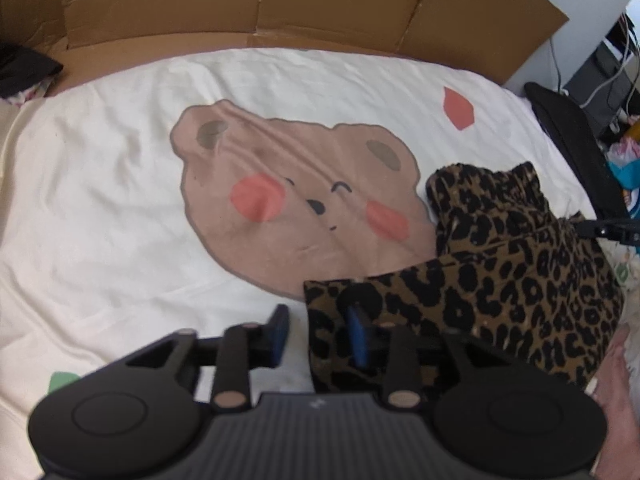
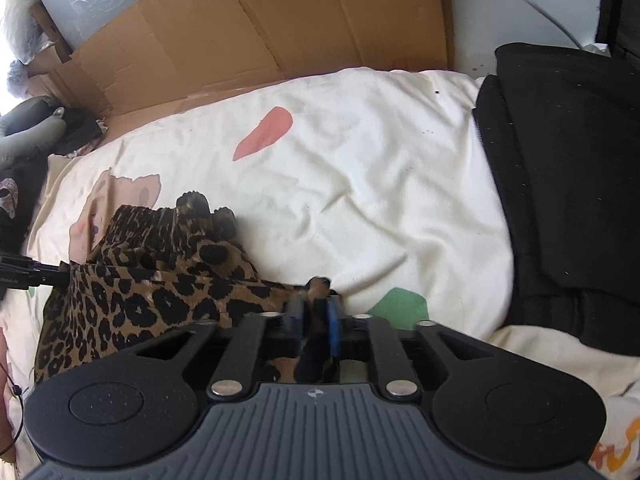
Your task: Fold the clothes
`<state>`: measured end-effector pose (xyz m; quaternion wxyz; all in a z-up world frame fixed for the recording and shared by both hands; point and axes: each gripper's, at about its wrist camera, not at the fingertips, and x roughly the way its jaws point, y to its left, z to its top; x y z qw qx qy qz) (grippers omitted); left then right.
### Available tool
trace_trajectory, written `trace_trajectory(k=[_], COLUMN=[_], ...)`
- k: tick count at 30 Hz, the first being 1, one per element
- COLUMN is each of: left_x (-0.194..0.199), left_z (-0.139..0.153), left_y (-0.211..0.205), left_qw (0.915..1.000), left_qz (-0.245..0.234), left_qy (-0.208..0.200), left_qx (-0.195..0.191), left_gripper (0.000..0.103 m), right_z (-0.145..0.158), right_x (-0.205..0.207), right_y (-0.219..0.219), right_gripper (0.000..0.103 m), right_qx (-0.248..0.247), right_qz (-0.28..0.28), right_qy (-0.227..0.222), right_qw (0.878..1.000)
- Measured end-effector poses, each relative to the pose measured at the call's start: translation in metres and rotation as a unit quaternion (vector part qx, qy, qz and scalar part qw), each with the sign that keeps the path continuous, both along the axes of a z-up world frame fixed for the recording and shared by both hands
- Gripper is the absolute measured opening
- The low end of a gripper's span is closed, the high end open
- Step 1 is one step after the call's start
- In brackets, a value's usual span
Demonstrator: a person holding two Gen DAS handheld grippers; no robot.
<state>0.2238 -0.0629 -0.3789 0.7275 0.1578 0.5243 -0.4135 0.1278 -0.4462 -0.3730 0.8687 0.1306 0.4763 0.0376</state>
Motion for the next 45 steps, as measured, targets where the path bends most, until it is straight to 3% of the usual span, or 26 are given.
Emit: trace_trajectory(k=[1, 12, 18, 21, 23, 25, 30, 45], left_x=[0.000, -0.002, -0.007, -0.010, -0.009, -0.009, -0.010, -0.004], left_z=[-0.001, -0.008, -0.011, -0.010, -0.009, -0.008, 0.001, 0.064], left_y=[0.000, -0.013, -0.018, -0.019, -0.018, -0.017, -0.012, 0.010], left_qw=[1.0000, 0.9999, 0.9997, 0.9995, 0.9997, 0.9999, 0.9997, 0.9969], left_qz=[-0.001, -0.014, -0.013, -0.018, -0.016, -0.011, -0.014, 0.004], left_qy=[-0.002, -0.009, -0.020, -0.024, -0.016, -0.004, -0.011, 0.009], left_qx=[0.002, 0.006, 0.002, 0.006, 0.004, 0.000, -0.014, -0.078], left_gripper=[0.040, 0.043, 0.043, 0.042, 0.036, 0.014, 0.008, 0.008], right_z=[0.000, -0.018, -0.024, -0.025, -0.023, -0.021, -0.013, 0.045], right_x=[-0.001, 0.002, 0.005, 0.006, 0.006, 0.006, 0.000, -0.049], right_y=[0.001, 0.007, 0.015, 0.014, 0.013, 0.012, 0.008, 0.001], right_gripper=[0.042, 0.045, 0.045, 0.035, 0.017, 0.010, 0.007, 0.006], right_qx=[-0.003, -0.015, -0.024, -0.016, -0.012, -0.008, 0.002, 0.033], right_qz=[0.001, 0.012, 0.017, 0.023, 0.023, 0.023, 0.006, -0.066], right_qy=[0.000, 0.025, 0.011, 0.007, 0.004, 0.001, -0.015, -0.084], right_qw=[1.000, 0.999, 1.000, 1.000, 1.000, 1.000, 1.000, 0.994])
